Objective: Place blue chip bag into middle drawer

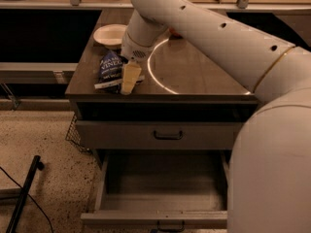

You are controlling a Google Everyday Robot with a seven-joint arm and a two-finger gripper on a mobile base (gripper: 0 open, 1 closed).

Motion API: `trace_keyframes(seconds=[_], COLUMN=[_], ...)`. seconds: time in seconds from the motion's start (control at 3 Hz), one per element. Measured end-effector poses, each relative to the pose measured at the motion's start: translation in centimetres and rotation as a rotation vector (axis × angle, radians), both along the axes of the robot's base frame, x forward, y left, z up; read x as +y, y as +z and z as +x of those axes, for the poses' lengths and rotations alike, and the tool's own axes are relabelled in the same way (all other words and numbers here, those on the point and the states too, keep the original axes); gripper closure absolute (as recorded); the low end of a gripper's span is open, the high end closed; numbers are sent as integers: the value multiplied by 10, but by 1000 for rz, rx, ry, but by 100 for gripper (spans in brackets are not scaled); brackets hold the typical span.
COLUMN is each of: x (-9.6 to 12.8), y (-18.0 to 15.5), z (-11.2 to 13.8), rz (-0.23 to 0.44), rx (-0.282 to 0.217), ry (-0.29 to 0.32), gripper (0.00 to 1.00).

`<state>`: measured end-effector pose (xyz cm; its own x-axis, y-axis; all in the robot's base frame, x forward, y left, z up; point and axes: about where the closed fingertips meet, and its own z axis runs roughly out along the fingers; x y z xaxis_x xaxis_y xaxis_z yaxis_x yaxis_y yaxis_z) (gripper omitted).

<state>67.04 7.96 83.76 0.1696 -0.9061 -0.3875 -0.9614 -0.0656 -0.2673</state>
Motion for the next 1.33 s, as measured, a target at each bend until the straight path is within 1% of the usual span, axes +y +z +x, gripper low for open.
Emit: trace_keyframes(seconds=[0.33, 0.67, 1.0, 1.33], x=[0, -19, -30, -36], y=[0, 28, 25, 29], z=[0, -30, -41, -42], rz=[0, 27, 9, 3], rx=[0, -89, -105, -83], ry=[0, -36, -44, -35], gripper=[100, 100, 100, 100])
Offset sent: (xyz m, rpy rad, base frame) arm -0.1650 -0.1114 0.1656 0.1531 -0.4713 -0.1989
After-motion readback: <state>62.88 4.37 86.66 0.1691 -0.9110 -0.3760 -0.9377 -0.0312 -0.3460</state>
